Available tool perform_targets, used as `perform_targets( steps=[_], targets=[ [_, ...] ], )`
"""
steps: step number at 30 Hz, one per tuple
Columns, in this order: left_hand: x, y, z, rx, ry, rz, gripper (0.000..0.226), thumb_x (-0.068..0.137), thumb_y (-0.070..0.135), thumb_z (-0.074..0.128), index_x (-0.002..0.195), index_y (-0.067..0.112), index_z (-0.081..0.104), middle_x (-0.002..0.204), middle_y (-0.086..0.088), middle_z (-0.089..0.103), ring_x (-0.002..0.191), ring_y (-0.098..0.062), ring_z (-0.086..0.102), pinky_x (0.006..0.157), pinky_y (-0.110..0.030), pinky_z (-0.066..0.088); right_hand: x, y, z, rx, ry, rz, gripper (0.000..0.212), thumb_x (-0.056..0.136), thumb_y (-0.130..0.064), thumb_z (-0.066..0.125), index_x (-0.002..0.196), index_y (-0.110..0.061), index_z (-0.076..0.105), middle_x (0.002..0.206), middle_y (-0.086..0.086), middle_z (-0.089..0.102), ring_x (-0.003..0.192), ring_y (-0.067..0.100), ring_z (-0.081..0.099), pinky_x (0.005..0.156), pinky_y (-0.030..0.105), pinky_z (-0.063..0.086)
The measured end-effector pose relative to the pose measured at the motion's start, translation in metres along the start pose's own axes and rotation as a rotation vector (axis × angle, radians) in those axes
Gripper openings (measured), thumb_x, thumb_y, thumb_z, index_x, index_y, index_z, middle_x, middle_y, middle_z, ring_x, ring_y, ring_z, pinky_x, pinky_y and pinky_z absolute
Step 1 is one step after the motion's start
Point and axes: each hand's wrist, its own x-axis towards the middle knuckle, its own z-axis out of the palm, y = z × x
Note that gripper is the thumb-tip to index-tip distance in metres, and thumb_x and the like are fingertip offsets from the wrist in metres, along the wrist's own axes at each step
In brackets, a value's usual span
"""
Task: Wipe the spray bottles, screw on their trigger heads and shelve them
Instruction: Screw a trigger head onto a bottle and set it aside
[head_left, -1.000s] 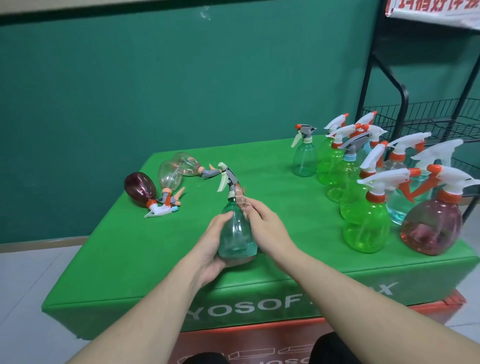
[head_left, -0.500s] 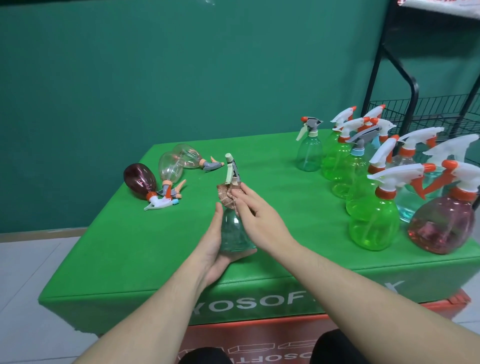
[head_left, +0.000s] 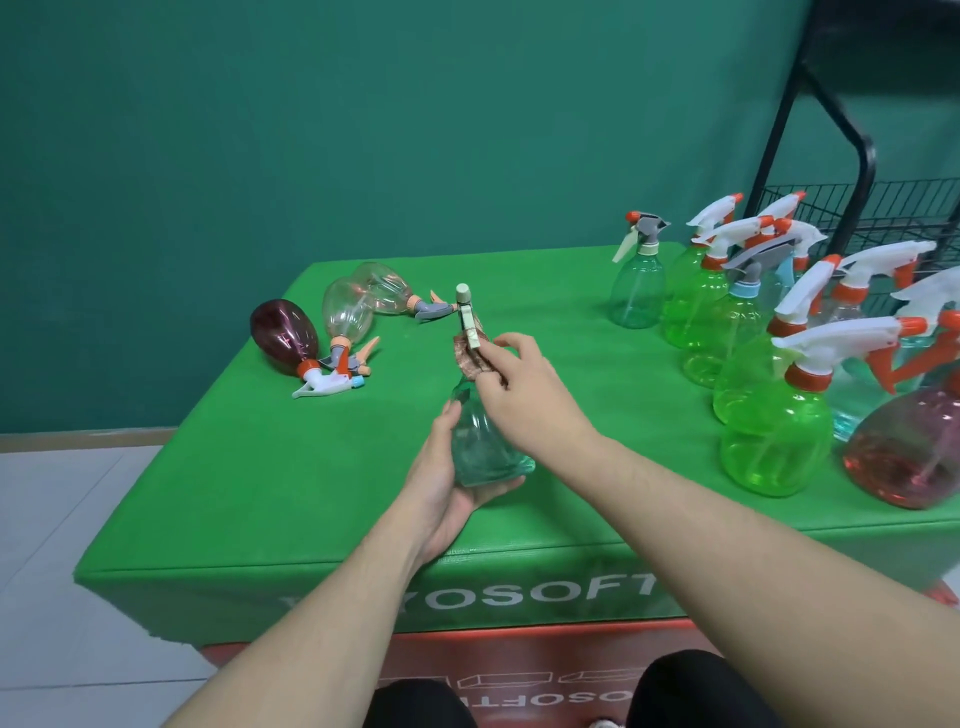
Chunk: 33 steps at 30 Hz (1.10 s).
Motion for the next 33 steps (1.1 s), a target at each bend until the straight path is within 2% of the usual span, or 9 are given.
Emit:
perform_targets(
  steps=[7, 11, 13, 16, 19, 22, 27, 30, 33],
  targets=[
    [0.001, -0.001, -0.001, -0.013, -0.028, 0.049, 0.049, 0.103, 0.05, 0.047, 0.141, 0.02, 0.056, 0.129, -0.016, 0.07, 0.115, -0.036, 0.07, 0.098, -0.062, 0.055, -0.004, 0.001, 0.01, 0.21, 0.032, -0.008, 0.033, 0.101, -0.019, 0.041, 0.12, -0.023, 0.069, 0.138, -0.013, 0.05, 0.124, -0.001, 0.045, 0.11, 0.019, 0.031],
    [-0.001, -0.002, -0.003, -0.016, -0.033, 0.064, 0.064, 0.088, 0.058, 0.05, 0.141, 0.021, 0.056, 0.127, -0.016, 0.072, 0.111, -0.035, 0.072, 0.089, -0.054, 0.061, -0.001, -0.002, 0.016, 0.182, 0.069, 0.029, 0.027, 0.106, -0.03, 0.04, 0.126, -0.025, 0.058, 0.119, -0.01, 0.062, 0.107, 0.009, 0.058, 0.09, 0.029, 0.045],
    [-0.001, -0.002, -0.003, -0.007, -0.036, 0.063, 0.07, 0.084, 0.061, 0.048, 0.141, 0.021, 0.055, 0.125, -0.016, 0.072, 0.11, -0.034, 0.073, 0.09, -0.056, 0.06, -0.001, -0.001, 0.018, 0.165, 0.058, 0.07, 0.029, 0.106, -0.035, 0.043, 0.132, -0.025, 0.049, 0.113, -0.009, 0.061, 0.099, 0.015, 0.058, 0.081, 0.03, 0.042],
    [-0.001, -0.002, -0.005, -0.02, -0.025, 0.053, 0.067, 0.091, 0.066, 0.04, 0.14, 0.023, 0.056, 0.125, -0.014, 0.073, 0.11, -0.034, 0.073, 0.094, -0.059, 0.057, -0.001, 0.003, 0.024, 0.125, 0.016, 0.013, 0.035, 0.107, -0.03, 0.038, 0.138, -0.021, 0.051, 0.134, 0.001, 0.058, 0.127, 0.021, 0.052, 0.102, 0.034, 0.042],
    [-0.002, -0.001, -0.005, -0.032, -0.02, 0.042, 0.058, 0.103, 0.062, 0.031, 0.133, 0.024, 0.064, 0.125, -0.012, 0.073, 0.113, -0.031, 0.072, 0.093, -0.055, 0.059, -0.008, 0.006, 0.026, 0.051, -0.049, -0.04, 0.047, 0.105, -0.024, 0.035, 0.15, -0.027, 0.045, 0.166, 0.007, 0.024, 0.153, 0.02, 0.019, 0.126, 0.037, 0.015],
    [-0.003, 0.0, -0.003, -0.032, -0.025, 0.042, 0.055, 0.106, 0.059, 0.03, 0.132, 0.026, 0.065, 0.126, -0.009, 0.073, 0.119, -0.031, 0.069, 0.099, -0.061, 0.054, -0.021, 0.01, 0.023, 0.071, -0.032, -0.119, 0.052, 0.097, -0.029, 0.036, 0.147, -0.034, 0.051, 0.166, -0.004, 0.024, 0.152, 0.015, 0.021, 0.126, 0.033, 0.014],
    [-0.004, 0.0, -0.003, -0.073, -0.046, 0.021, 0.054, 0.109, 0.055, 0.026, 0.126, 0.026, 0.067, 0.122, -0.006, 0.075, 0.106, -0.022, 0.075, 0.087, -0.045, 0.061, -0.048, 0.03, 0.023, -0.012, -0.038, -0.273, 0.057, 0.088, -0.039, 0.031, 0.138, -0.035, 0.059, 0.163, -0.014, 0.03, 0.154, 0.014, 0.016, 0.126, 0.046, 0.015],
    [-0.003, -0.001, -0.005, -0.052, -0.061, 0.012, 0.068, 0.104, 0.065, 0.025, 0.13, 0.018, 0.066, 0.122, -0.011, 0.075, 0.109, -0.023, 0.074, 0.078, -0.037, 0.064, -0.063, 0.042, 0.022, -0.057, -0.04, -0.409, 0.047, 0.092, -0.033, 0.039, 0.13, -0.031, 0.066, 0.16, -0.012, 0.036, 0.155, 0.016, 0.016, 0.124, 0.054, 0.016],
    [-0.001, -0.002, -0.007, -0.005, -0.072, -0.006, 0.078, 0.099, 0.073, 0.027, 0.128, 0.014, 0.068, 0.121, -0.015, 0.074, 0.107, -0.027, 0.074, 0.078, -0.039, 0.064, -0.073, 0.054, 0.025, -0.077, -0.026, -0.488, 0.037, 0.103, -0.038, 0.042, 0.119, -0.026, 0.073, 0.155, -0.01, 0.044, 0.154, 0.017, 0.018, 0.124, 0.053, 0.016]
  ],
)
